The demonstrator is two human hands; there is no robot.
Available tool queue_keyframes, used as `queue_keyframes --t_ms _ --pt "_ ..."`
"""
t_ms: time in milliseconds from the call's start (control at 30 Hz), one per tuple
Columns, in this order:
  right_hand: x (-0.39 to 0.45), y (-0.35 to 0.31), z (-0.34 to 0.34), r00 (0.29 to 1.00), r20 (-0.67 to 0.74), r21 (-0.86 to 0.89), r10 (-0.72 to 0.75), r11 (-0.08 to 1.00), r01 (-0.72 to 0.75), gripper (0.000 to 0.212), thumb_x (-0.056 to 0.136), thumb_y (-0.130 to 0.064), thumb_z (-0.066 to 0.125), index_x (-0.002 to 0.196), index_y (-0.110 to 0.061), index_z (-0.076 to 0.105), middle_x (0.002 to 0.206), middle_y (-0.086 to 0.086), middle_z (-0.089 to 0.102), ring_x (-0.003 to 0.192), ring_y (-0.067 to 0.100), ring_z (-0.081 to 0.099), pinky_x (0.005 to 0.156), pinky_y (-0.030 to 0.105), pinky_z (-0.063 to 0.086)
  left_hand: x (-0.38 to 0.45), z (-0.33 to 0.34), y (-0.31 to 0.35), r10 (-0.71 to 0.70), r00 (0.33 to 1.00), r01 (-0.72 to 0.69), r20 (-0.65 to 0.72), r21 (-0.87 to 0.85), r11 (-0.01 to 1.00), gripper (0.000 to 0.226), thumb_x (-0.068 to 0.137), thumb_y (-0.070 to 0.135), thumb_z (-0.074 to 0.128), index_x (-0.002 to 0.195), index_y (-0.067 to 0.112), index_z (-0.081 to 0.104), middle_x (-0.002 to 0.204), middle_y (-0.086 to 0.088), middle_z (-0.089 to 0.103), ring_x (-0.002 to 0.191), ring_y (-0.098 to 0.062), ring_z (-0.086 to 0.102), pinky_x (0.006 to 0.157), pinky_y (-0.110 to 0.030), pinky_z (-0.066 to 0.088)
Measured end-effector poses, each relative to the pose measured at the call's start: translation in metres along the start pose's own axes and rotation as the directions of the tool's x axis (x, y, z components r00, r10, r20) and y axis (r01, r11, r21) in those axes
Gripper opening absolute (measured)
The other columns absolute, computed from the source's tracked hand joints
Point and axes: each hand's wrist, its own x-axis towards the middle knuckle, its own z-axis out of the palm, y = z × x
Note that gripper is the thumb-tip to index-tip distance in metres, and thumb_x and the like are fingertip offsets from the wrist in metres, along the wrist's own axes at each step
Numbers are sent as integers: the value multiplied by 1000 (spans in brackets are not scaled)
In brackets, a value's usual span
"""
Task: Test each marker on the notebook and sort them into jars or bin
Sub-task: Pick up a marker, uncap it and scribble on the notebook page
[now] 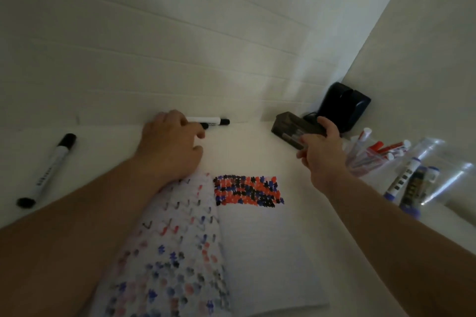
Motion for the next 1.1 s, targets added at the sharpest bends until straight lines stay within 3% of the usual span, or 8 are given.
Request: queue_keyframes --t_ms 167,333,533,667,800,867,933,1100 --pt "-40 24 10 928 293 -205 -232 932 297 63 97 -7 64 147 -40 43 100 3 68 67 16 65 62 27 54 11 -2 -23 -245 970 245 4 -39 969 66 88 34 65 149 30 41 146 -13 42 134 -35 37 111 -46 30" --pt "-57 27 4 874 361 -111 -326 916 387 62 96 -5 66 138 -48 47 93 -4 66 65 24 64 63 30 58 13 1 -19 -294 955 290 30 84 953 54 91 42 60 137 20 41 135 -17 49 124 -37 43 100 -45 35" --pt "-53 29 -2 834 406 -128 -374 880 457 60 96 -4 66 137 -44 49 92 -6 64 57 10 57 58 22 52 8 -6 -12 -250 964 233 91 168 958 35 100 50 54 117 22 41 114 -11 59 100 -32 53 85 -44 38" --pt "-53 25 -7 838 383 -134 -389 874 467 41 97 -10 66 126 -39 60 86 -9 64 59 5 55 57 17 49 1 -26 1 -156 983 145 97 119 982 25 106 38 47 127 24 54 110 -7 60 94 -25 55 82 -41 44" --pt "-63 13 -6 831 457 -129 -318 900 416 16 97 -35 67 113 -36 69 71 -5 69 63 9 65 61 17 54 -17 -44 26 7 1000 -7 1 -191 982 25 109 26 43 116 35 65 102 10 64 85 -7 52 69 -23 37" --pt "-67 9 -3 803 560 -56 -203 958 281 36 90 -52 68 120 -32 69 72 -3 72 61 11 65 59 22 54 -29 -44 48 118 992 -94 34 -414 905 25 109 22 41 106 38 60 89 16 64 76 -2 53 67 -17 41" --pt "-74 6 4 750 644 92 -150 989 118 53 82 -59 68 126 -29 67 73 2 72 58 14 59 53 26 47 -42 -38 67 237 967 -158 96 -503 850 23 110 22 39 109 37 56 90 11 66 79 -10 59 73 -29 50" --pt "-82 3 10 755 632 303 -174 952 -35 31 107 -37 52 116 -16 72 66 -2 63 57 13 53 44 23 36 -54 -25 90 417 883 -279 215 -475 834 26 107 38 36 129 36 49 100 12 67 92 -9 64 82 -42 53"
